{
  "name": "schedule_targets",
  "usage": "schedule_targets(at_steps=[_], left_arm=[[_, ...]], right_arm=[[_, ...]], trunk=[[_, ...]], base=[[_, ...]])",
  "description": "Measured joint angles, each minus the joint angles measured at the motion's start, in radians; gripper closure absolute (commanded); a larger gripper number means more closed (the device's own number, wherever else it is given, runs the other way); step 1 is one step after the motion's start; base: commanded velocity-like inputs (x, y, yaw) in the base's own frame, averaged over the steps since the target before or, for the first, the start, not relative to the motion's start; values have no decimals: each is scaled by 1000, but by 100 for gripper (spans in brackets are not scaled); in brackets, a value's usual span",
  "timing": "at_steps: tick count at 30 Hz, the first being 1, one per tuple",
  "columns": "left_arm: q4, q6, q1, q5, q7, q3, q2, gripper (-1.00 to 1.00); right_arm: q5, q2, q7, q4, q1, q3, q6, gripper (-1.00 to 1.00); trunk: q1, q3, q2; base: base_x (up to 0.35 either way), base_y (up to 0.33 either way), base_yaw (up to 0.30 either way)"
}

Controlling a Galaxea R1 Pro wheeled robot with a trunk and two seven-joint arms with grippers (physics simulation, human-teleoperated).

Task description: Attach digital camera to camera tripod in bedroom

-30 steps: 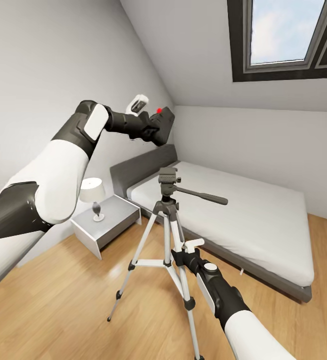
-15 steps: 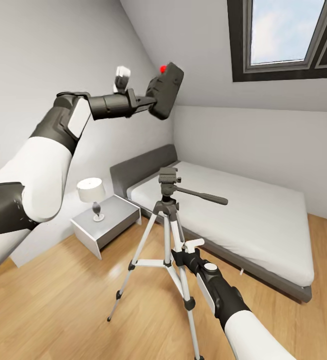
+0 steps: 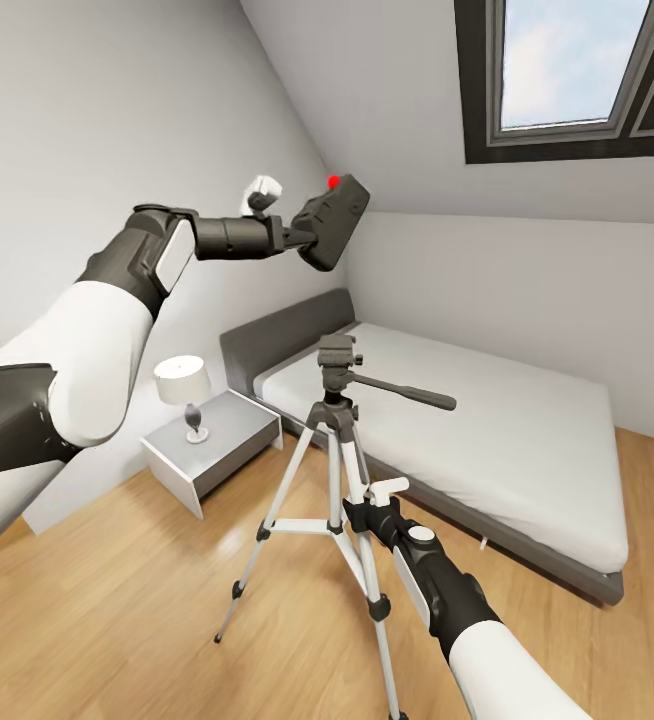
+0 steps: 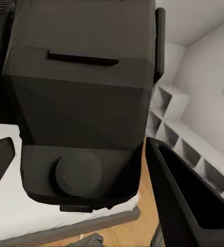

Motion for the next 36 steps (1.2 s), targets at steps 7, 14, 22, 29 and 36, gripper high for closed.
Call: schedule_targets(at_steps=[7, 14, 22, 29, 36], left_arm=[[25, -75, 1, -19, 9, -2, 1, 100], [26, -77, 2, -28, 9, -4, 12, 100], [-3, -56, -2, -96, -113, -96, 45, 100], [-50, -69, -45, -303, -445, -266, 87, 100], [-81, -136, -80, -363, -527, -296, 114, 100]], right_arm=[[-1, 0, 0, 0, 0, 0, 0, 100], [-1, 0, 0, 2, 0, 0, -2, 100], [0, 0, 0, 2, 0, 0, -2, 100], [0, 0, 0, 1, 0, 0, -2, 100], [0, 0, 0, 1, 0, 0, -2, 100]], trunk=[[0, 0, 0], [0, 0, 0], [0, 0, 0], [0, 0, 0], [0, 0, 0]], base=[[0, 0, 0], [0, 0, 0], [0, 0, 0], [0, 0, 0], [0, 0, 0]])
